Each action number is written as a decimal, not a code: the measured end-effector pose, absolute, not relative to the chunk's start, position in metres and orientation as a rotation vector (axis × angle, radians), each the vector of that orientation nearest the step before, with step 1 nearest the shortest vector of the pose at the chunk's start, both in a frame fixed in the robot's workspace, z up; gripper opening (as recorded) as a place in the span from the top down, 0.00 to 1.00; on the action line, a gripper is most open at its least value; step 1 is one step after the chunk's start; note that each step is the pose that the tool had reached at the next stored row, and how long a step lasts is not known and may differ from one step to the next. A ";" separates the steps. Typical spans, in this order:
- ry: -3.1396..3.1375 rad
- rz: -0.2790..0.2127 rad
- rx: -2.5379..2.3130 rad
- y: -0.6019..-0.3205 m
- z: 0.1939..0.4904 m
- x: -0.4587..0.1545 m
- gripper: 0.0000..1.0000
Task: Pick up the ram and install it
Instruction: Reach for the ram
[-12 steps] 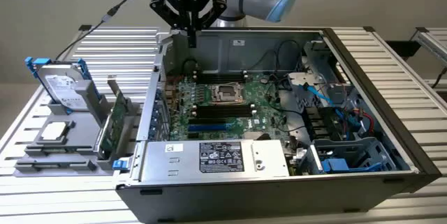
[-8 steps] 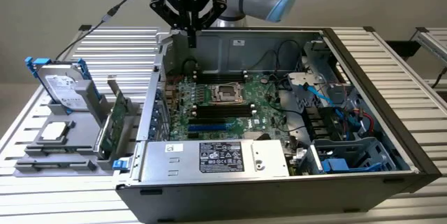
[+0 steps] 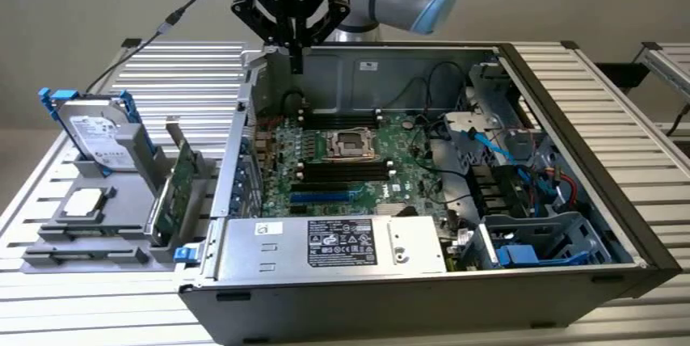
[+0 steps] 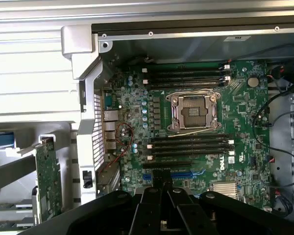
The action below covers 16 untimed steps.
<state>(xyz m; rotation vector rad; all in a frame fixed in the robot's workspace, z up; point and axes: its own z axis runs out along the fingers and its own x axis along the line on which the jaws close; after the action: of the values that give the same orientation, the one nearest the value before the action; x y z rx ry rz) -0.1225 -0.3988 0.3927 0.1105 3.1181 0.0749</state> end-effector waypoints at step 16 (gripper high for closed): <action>3.118 0.075 0.110 -0.399 0.390 -0.194 0.89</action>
<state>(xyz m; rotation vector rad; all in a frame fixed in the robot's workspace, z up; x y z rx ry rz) -0.1943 -0.3988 0.3895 0.1101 3.1182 0.0748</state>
